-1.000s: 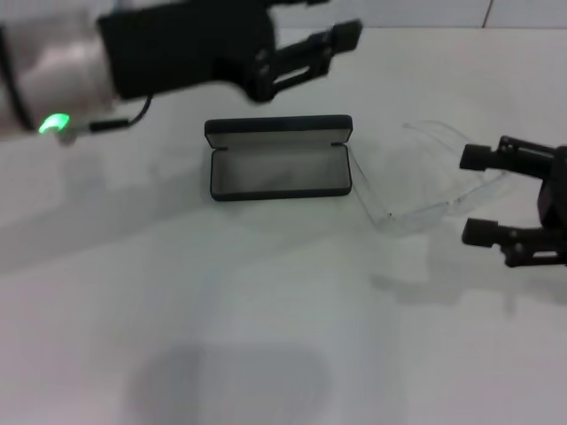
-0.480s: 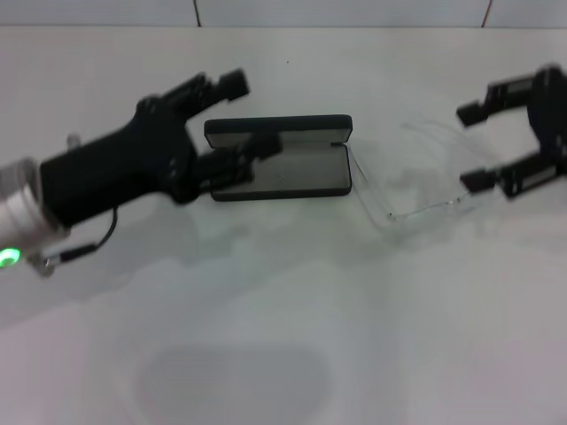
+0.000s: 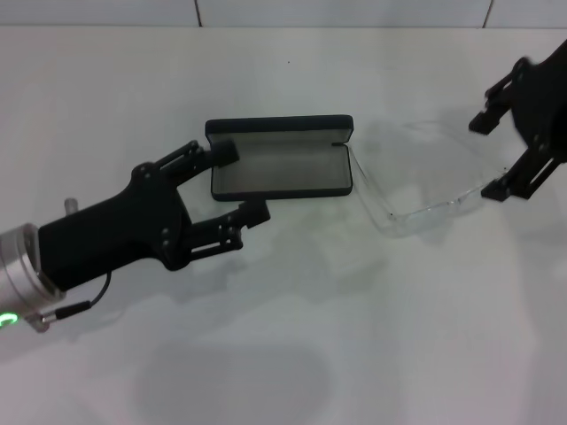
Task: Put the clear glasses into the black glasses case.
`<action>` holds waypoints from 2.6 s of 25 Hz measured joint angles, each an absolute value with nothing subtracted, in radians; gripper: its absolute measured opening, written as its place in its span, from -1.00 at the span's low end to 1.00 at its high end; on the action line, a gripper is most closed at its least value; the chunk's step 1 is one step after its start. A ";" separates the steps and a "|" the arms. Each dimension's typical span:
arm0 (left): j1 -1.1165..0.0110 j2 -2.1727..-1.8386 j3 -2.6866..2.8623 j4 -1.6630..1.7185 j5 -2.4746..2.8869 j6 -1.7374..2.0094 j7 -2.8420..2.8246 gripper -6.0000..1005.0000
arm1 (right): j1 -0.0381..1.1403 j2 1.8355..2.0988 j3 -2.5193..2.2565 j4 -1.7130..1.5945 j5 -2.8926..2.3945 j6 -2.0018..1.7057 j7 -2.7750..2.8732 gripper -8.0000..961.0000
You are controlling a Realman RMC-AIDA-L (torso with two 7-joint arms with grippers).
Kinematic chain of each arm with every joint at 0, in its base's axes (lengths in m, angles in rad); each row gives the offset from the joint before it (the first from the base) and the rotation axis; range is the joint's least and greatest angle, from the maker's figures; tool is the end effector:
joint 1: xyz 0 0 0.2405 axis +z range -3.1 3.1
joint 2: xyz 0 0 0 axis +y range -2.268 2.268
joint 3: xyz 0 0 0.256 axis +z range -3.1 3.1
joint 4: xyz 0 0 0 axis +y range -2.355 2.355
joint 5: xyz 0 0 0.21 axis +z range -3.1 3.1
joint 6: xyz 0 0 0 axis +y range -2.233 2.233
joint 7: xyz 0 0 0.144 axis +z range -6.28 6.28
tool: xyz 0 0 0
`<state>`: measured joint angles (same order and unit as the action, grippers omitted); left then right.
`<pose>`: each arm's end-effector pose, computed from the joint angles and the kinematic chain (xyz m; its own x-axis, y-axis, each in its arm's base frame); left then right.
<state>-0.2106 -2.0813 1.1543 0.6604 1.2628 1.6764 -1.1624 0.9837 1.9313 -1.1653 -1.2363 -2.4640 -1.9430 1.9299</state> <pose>-0.2561 0.2550 -0.0013 0.5504 0.1607 0.8193 0.4181 -0.9024 -0.1038 0.0891 0.3839 0.0671 0.9169 0.0233 0.3984 0.0402 -0.9986 -0.0343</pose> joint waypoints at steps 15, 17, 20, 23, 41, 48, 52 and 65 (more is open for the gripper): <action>-0.218 -2.083 1.152 0.635 1.266 1.672 -1.142 0.77 | 0.978 2.013 -1.420 -1.144 -2.656 -1.741 1.858 0.81; -0.222 -2.083 1.152 0.633 1.266 1.669 -1.142 0.77 | 0.979 2.014 -1.419 -1.095 -2.652 -1.703 1.846 0.81; -0.223 -2.084 1.152 0.635 1.266 1.669 -1.142 0.77 | 0.981 2.020 -1.420 -1.012 -2.648 -1.648 1.822 0.81; -0.232 -2.085 1.152 0.634 1.266 1.668 -1.142 0.77 | 0.978 2.024 -1.423 -0.945 -2.640 -1.597 1.809 0.80; -0.250 -2.083 1.152 0.634 1.265 1.666 -1.141 0.77 | 0.966 2.026 -1.435 -0.906 -2.595 -1.495 1.781 0.68; -0.248 -2.082 1.152 0.635 1.265 1.666 -1.141 0.77 | 0.957 2.024 -1.445 -0.927 -2.600 -1.467 1.787 0.58; -0.250 -2.082 1.152 0.637 1.265 1.666 -1.141 0.77 | 0.955 2.024 -1.445 -0.924 -2.602 -1.466 1.788 0.29; -0.250 -2.080 1.152 0.642 1.254 1.666 -1.146 0.76 | 0.882 2.022 -1.418 -1.045 -2.589 -1.518 1.787 -0.75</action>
